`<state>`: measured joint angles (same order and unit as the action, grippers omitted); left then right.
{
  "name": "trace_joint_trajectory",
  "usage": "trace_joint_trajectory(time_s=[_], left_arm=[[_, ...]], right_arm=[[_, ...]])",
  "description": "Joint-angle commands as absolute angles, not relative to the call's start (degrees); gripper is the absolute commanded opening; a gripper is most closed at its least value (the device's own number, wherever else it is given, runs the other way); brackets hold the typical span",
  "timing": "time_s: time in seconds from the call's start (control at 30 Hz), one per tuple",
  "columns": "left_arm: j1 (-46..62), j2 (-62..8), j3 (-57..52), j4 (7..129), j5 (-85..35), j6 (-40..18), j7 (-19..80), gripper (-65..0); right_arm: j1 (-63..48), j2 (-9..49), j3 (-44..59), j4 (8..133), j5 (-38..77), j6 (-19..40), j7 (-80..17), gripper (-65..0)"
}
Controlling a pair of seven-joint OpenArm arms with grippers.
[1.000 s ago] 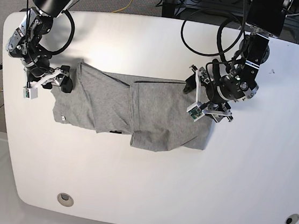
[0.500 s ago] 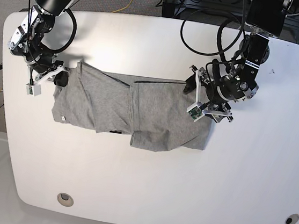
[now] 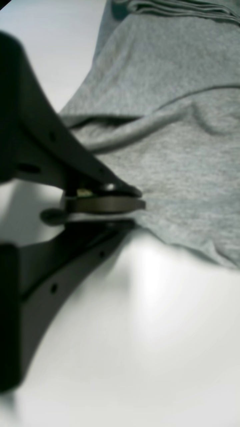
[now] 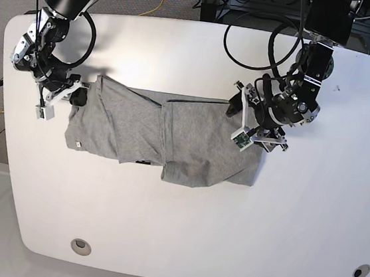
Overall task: Fold the T-shirt properly
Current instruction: 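Release the folded end and reposition both grippers on the shirt corners, then grasp the shirt with both grippers and fold the right gripper toward the left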
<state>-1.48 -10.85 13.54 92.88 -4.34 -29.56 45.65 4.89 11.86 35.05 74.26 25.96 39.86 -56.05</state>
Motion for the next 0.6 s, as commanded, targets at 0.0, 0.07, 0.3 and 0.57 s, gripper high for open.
trace_joint_trajectory(time_s=[0.0,0.07,0.3,0.57], left_arm=[[-2.2,-11.0,13.1,94.1,-5.6,-29.5,45.0,-23.7],[-2.3,-11.0,12.8,94.2,-6.1,-29.5,45.0,-23.7],[-2.4,-11.7,10.8,95.3,-7.1,-29.9,45.0,-24.0],[-2.1,-11.4,8.2,95.9,-7.0,-30.3,45.1,-23.3]], right_arm=[[5.6,11.6,34.3,75.4,26.0,40.0,-56.3,-65.0],[5.6,11.2,34.0,75.9,26.1,40.0,-56.2,-65.0],[5.7,8.3,34.0,79.8,28.2,40.0,-56.2,-65.0],[5.2,5.4,32.9,82.1,28.1,40.0,-55.9,-65.0]])
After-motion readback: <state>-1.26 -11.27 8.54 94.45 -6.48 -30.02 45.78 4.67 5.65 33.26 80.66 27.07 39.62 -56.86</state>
